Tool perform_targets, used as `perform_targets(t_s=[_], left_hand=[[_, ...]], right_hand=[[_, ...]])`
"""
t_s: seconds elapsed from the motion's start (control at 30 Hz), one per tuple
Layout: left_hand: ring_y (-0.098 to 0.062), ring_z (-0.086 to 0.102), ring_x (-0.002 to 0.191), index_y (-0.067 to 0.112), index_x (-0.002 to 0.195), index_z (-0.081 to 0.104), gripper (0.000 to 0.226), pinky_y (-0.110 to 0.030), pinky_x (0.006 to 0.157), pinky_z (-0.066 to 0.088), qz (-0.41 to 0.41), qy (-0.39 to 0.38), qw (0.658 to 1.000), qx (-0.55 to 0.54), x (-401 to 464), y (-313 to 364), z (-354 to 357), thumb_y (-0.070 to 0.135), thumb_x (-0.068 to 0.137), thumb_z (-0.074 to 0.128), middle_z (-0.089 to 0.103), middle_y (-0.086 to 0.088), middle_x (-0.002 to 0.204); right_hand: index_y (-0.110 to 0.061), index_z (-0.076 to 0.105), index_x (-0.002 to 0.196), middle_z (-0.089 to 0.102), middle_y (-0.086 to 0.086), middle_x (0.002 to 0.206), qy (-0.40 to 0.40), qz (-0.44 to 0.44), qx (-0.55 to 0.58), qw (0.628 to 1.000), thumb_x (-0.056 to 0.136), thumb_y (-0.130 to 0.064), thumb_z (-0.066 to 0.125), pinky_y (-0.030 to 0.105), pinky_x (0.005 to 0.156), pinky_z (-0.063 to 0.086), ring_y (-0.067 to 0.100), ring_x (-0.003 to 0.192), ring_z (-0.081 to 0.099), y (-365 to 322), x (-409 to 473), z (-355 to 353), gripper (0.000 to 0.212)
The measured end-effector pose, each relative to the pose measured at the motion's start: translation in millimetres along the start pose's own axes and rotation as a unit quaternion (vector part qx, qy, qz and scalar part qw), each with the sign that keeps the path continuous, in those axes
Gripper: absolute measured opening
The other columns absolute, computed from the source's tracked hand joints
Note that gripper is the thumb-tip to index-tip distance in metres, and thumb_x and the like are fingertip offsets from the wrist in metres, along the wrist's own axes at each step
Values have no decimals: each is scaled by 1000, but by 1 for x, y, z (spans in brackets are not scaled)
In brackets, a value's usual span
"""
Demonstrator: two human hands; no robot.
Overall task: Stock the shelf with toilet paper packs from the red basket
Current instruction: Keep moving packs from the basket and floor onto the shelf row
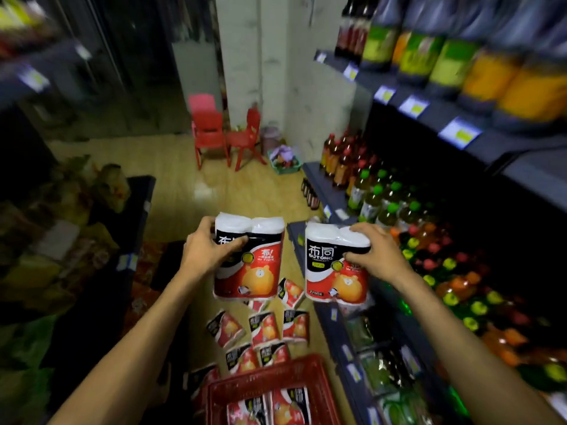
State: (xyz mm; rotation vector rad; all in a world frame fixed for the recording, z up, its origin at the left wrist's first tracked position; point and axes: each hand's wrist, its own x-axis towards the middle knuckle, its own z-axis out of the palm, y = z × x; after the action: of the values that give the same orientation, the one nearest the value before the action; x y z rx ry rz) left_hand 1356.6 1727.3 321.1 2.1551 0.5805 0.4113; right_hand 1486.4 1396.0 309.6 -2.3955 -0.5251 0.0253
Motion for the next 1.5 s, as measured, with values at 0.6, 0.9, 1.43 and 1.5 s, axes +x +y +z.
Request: perform_targets(t_s=[0.6, 0.9, 1.43, 1.5], left_hand=[[-17, 65, 93, 30, 114, 57, 73, -43, 78, 58, 274, -61, 953, -113, 39, 266, -41, 71, 56, 73, 70, -1, 107], [-13, 63, 95, 26, 111, 57, 63, -31, 75, 54, 386, -156, 887, -199, -22, 394, 29, 64, 65, 77, 66, 6, 104], [-15, 63, 95, 18, 114, 58, 61, -30, 77, 50, 462, -312, 797, -234, -252, 577, 193, 56, 70, 77, 68, 3, 105], [-16, 63, 97, 15, 116, 56, 62, -30, 77, 51, 458, -328, 793, -232, -276, 593, 213, 52, 71, 78, 68, 2, 107]], right_hand=[[-14, 57, 115, 59, -2, 102, 309, 90, -9, 947, 67, -28, 84, 25, 72, 42, 14, 93, 56, -127, -88, -286, 57], [-19, 58, 111, 64, -4, 99, 407, 194, -41, 892, 67, -28, 84, 24, 69, 48, 13, 89, 61, -117, -237, -380, 52], [-21, 56, 116, 63, 2, 107, 521, 342, -104, 775, 67, -30, 83, 32, 77, 50, 21, 96, 62, -47, -476, -495, 57], [-21, 56, 119, 61, 1, 106, 527, 345, -116, 768, 68, -29, 83, 31, 76, 47, 20, 96, 60, -37, -496, -505, 58]])
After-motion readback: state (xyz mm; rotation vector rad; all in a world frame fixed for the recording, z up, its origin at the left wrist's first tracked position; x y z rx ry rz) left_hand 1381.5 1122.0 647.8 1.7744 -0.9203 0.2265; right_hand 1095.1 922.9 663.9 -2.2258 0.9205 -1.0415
